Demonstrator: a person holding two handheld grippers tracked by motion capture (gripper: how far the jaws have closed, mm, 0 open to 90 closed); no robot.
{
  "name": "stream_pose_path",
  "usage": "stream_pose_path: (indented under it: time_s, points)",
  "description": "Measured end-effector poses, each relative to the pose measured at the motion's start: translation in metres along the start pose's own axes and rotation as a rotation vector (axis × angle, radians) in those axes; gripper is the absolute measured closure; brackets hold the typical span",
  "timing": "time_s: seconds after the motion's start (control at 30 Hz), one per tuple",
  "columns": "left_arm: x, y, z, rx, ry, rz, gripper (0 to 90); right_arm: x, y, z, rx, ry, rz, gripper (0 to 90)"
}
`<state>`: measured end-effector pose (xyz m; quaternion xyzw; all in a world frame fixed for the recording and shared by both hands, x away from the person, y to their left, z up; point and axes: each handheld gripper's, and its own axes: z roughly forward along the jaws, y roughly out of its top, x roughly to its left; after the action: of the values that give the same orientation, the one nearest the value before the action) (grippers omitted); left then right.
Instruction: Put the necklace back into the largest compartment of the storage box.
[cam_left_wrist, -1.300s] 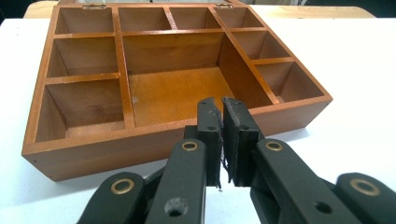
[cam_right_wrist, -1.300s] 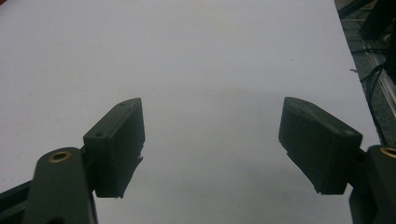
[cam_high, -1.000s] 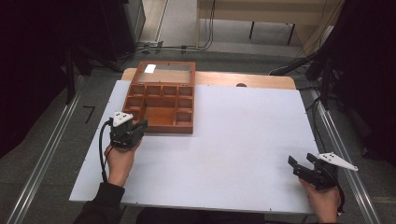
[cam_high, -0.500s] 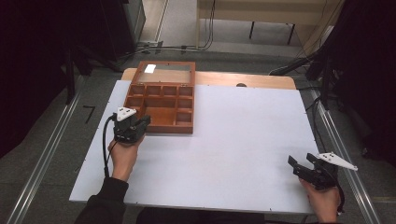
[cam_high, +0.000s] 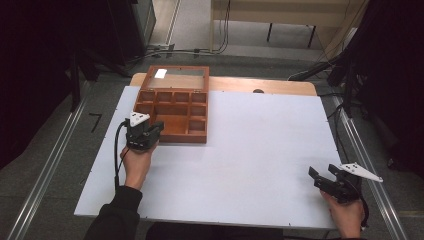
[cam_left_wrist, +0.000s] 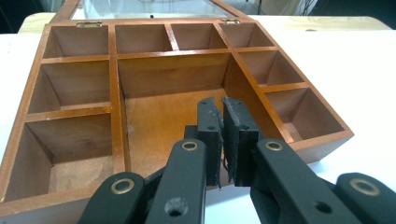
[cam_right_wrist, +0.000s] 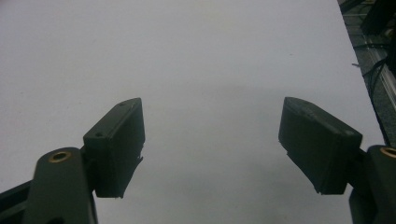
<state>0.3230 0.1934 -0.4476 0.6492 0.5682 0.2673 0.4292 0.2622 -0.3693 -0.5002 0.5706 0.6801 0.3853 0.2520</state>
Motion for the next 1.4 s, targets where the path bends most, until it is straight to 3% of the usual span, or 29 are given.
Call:
stream_pose_path:
  time_s: [0.6,1.4]
  points:
    - [0.007,0.008,0.017,-0.002,0.012,-0.011,85.9,-0.002,0.000,0.005,0.013,0.003,0.012,21.0]
    - [0.005,0.020,0.035,0.000,0.032,-0.013,85.8,-0.004,-0.001,0.007,0.019,0.003,0.016,21.0]
